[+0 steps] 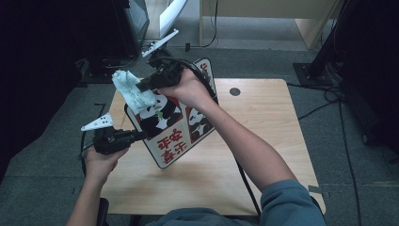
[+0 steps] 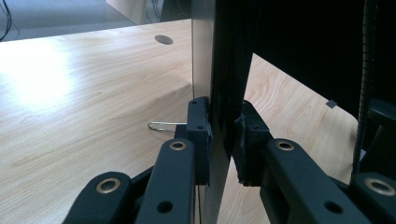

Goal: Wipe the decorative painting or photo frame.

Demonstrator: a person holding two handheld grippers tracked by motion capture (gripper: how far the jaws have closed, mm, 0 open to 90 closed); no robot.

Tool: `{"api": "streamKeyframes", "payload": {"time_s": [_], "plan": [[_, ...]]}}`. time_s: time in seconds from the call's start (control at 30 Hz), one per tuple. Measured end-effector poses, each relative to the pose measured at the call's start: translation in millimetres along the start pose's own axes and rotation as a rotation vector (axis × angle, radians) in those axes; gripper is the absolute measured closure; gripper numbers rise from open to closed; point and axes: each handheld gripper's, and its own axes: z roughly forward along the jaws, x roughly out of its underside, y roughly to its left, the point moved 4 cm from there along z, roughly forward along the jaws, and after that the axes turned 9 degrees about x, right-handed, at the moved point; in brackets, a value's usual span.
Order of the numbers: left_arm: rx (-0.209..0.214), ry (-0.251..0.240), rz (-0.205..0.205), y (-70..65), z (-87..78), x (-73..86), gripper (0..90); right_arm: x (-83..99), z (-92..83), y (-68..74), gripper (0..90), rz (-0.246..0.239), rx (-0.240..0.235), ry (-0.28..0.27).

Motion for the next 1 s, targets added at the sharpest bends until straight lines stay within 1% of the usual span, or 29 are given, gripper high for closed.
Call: {"api": "streamKeyframes", "payload": {"time_s": [0.3,0.4,0.47,0.6,1.0], "plan": [[0.0,0.001,0.001,0.1,-0.2,0.1,79.2,5.7,-10.8,-15.1,83.6,0.024,0.031,-0.004],[0.002,0.001,0.0,0.0,-0.2,0.1,79.2,7.5,-13.6,-19.2,83.5,0.026,0.034,-0.01],[0.002,0.002,-0.001,-0.5,-0.1,0.1,79.2,8.8,-16.0,-21.5,83.4,0.039,0.029,-0.01],[0.003,0.003,-0.001,-0.1,-0.2,0.1,79.2,10.5,-19.5,-27.5,83.4,0.04,0.041,-0.01],[0.007,0.005,0.001,-0.1,-0.4,0.2,79.0,15.3,-29.6,-46.7,83.4,0.08,0.073,-0.008]]}}
